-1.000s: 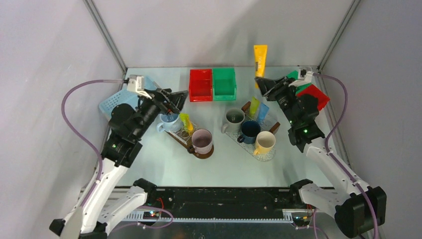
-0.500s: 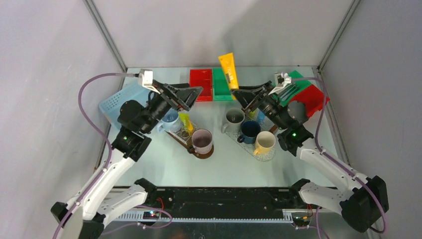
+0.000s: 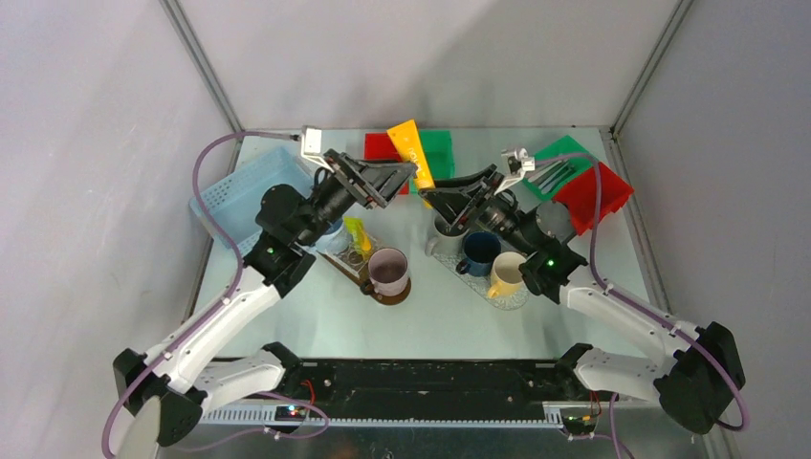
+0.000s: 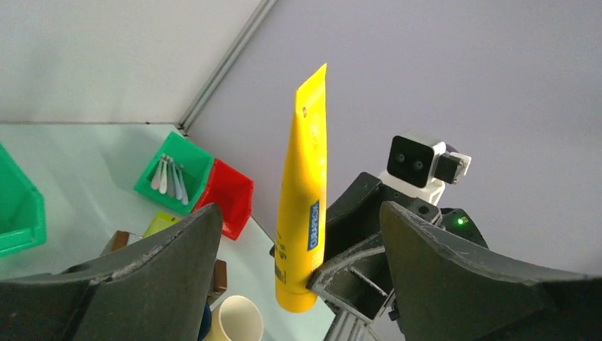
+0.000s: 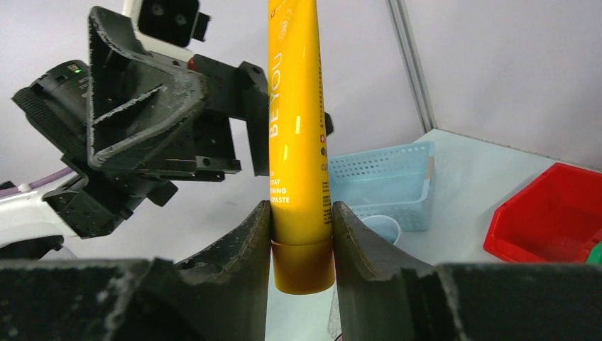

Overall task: Prepare toiletry sets of a toothbrush and toothpaste on the tray
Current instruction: Pick up the toothpaste from the storage box.

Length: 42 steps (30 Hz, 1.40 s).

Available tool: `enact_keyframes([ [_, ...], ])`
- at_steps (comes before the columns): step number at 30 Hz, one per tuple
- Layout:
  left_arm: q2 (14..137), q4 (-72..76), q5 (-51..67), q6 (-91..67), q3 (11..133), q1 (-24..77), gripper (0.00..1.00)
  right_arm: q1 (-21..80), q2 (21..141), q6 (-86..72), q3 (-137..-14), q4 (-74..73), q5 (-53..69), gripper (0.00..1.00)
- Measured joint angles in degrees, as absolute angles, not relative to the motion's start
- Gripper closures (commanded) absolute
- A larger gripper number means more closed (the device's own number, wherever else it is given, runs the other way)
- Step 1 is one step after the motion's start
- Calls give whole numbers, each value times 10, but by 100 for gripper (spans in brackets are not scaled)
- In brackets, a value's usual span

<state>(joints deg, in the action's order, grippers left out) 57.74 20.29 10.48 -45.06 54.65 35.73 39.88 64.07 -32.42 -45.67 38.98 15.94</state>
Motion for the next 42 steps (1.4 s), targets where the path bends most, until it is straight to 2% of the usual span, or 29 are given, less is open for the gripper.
enact_keyframes([
  [4,595,220,107,-469,547,366,19,407,642,-321,-457,396,164,100],
  [12,622,251,114,-501,544,381,36,414,648,-314,-457,398,168,100],
  [17,628,263,123,-510,539,391,50,415,648,-314,-457,399,168,100],
  [24,629,277,119,-510,529,391,77,415,648,-316,-457,407,172,100],
  [26,629,280,121,-509,529,392,80,415,648,-317,-457,409,173,100],
  [32,627,277,123,-495,529,392,90,415,648,-319,-457,408,175,80],
  [40,610,201,124,-428,537,399,92,402,629,-312,-457,342,209,47],
  [42,608,160,124,-395,544,398,92,384,609,-303,-456,316,209,41],
])
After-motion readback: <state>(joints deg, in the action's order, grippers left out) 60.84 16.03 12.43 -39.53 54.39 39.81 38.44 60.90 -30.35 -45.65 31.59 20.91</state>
